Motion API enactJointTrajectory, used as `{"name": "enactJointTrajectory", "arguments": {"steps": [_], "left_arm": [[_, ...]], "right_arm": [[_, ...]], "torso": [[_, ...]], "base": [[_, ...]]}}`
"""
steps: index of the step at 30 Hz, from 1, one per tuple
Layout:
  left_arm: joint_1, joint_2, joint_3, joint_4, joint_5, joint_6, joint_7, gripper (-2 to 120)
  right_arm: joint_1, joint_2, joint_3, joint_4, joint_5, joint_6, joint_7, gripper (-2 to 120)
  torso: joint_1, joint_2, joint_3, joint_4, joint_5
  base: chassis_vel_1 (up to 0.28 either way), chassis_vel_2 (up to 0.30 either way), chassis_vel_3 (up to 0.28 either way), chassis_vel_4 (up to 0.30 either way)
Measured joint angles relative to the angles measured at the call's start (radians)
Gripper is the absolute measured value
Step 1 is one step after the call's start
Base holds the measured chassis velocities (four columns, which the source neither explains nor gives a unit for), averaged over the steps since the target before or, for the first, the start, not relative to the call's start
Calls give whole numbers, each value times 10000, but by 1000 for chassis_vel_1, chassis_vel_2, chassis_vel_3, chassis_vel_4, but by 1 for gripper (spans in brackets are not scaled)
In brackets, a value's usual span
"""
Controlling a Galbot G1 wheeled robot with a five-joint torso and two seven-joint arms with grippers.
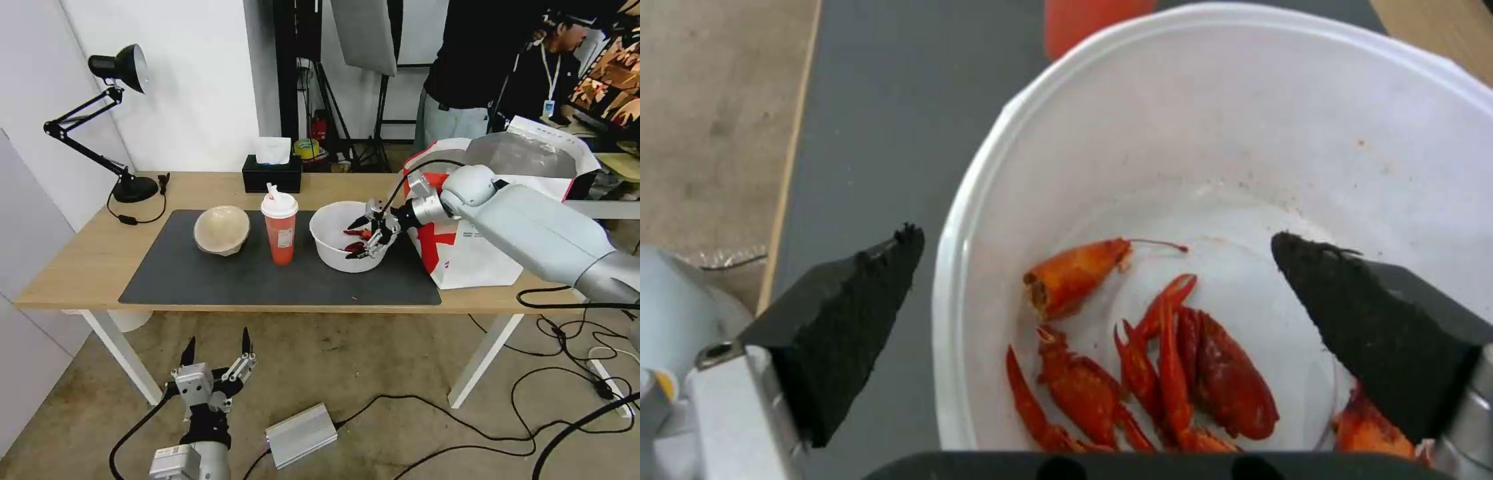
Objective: Pick up the trash from the table and place it into the takeout bag.
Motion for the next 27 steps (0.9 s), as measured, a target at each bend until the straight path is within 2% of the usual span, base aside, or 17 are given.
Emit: {"name": "enactJointTrajectory", "arguments": {"steps": [21,27], "left_arm": [[31,-23,85,44,28,-147,-6,100],[2,-17,135,87,46,-195,-9,100]], "right_arm": [[-43,167,-28,-6,-197,29,79,100],[-39,161,-29,-12,-181,29,90,80]], "torso": [[0,0,-1,0,1],[0,0,-1,0,0]], "base": [[0,0,0,0],[0,0,0,0]]}}
